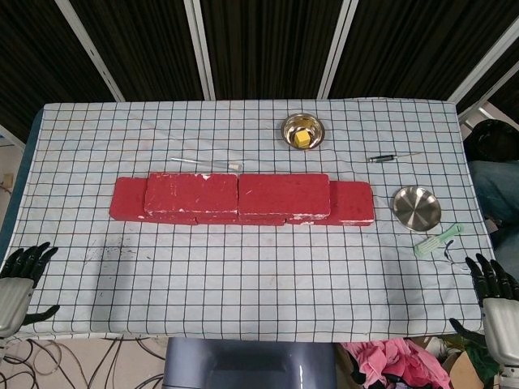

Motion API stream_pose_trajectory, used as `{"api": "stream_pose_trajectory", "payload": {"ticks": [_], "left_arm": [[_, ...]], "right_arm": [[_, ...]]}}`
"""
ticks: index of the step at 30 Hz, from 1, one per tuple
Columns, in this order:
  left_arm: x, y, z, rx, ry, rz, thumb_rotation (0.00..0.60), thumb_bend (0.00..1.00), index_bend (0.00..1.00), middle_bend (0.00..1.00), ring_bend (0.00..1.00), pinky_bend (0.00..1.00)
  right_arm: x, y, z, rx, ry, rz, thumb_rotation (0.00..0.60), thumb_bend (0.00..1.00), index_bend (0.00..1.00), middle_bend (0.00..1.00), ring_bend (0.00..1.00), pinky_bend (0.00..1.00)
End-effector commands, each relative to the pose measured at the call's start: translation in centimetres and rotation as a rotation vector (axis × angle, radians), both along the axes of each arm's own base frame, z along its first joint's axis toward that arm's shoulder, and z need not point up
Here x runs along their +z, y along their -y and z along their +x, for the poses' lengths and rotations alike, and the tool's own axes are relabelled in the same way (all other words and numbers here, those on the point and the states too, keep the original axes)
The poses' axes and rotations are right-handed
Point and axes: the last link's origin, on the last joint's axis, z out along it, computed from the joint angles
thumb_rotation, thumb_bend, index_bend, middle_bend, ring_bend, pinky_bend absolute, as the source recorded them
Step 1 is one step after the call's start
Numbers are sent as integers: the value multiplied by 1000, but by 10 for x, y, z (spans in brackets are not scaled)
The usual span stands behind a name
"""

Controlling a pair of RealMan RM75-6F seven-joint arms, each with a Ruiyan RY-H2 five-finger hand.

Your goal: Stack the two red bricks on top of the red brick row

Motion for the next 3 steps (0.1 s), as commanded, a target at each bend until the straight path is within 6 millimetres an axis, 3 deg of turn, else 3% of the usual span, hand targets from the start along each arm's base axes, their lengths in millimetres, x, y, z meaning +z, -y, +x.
{"api": "stream_pose_trajectory", "payload": {"ticks": [1, 3], "left_arm": [[1, 1, 2, -20, -5, 13, 600, 89, 67, 29, 0, 0], [1, 1, 3, -30, -3, 17, 600, 89, 67, 29, 0, 0]], "right_arm": [[-4, 3, -5, -3, 9, 15, 600, 0, 0, 12, 0, 133], [-6, 5, -8, -2, 3, 24, 600, 0, 0, 12, 0, 133]]}}
